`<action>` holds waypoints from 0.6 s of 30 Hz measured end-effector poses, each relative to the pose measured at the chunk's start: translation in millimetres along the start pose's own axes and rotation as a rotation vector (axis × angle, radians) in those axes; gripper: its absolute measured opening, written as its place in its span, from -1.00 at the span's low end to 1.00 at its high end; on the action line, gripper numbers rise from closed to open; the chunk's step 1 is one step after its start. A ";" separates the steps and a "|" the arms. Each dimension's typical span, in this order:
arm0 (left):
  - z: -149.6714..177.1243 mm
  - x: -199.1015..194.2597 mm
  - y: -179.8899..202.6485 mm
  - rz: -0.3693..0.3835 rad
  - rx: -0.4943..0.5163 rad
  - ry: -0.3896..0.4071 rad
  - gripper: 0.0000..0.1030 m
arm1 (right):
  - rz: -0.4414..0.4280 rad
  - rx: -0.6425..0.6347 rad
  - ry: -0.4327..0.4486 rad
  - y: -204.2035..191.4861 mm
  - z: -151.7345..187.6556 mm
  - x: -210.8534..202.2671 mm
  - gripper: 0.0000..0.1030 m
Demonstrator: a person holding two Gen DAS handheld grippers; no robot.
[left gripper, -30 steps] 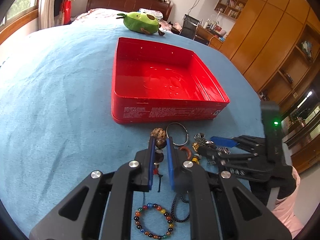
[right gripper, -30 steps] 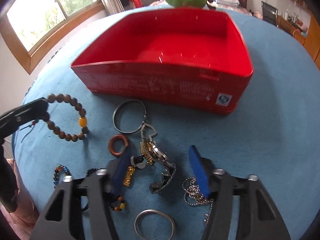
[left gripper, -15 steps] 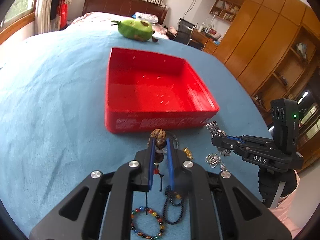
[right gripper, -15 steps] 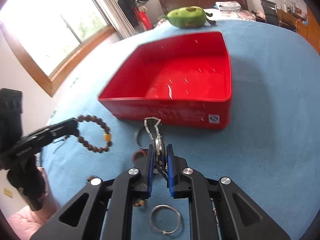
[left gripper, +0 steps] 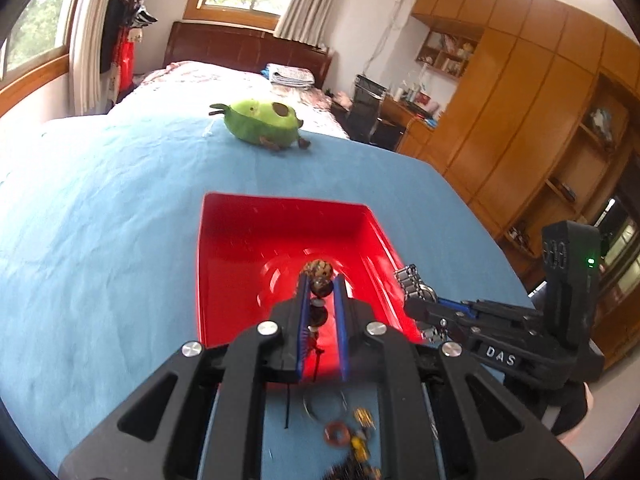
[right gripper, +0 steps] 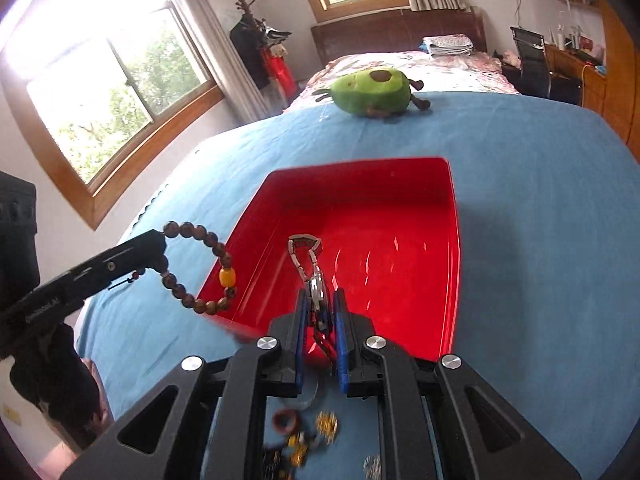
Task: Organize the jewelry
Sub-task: 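Open the left gripper to drop the bracelet while the right gripper releases the watch into the box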
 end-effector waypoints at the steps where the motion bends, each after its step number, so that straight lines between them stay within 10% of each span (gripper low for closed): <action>1: -4.0 13.7 -2.3 -0.016 -0.002 -0.002 -0.80 | 0.009 0.007 -0.002 3.6 -5.3 7.7 -0.77; 12: 6.1 87.1 -26.0 -0.073 -0.019 -0.134 -0.76 | 0.071 0.051 -0.125 37.3 6.0 74.3 -0.77; 18: 5.8 77.4 -23.3 -0.086 -0.006 -0.116 -0.17 | 0.076 0.031 -0.093 32.1 4.2 62.0 -0.62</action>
Point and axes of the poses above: each gripper's, at about its wrist camera, not at the fingertips, and x roughly the way its jaws point, y to its right, z to its underside, the point moved 6 cm from there along x, roughly the way its jaws point, and after that the axes turned 7 degrees about -z, right-handed, at the moved point
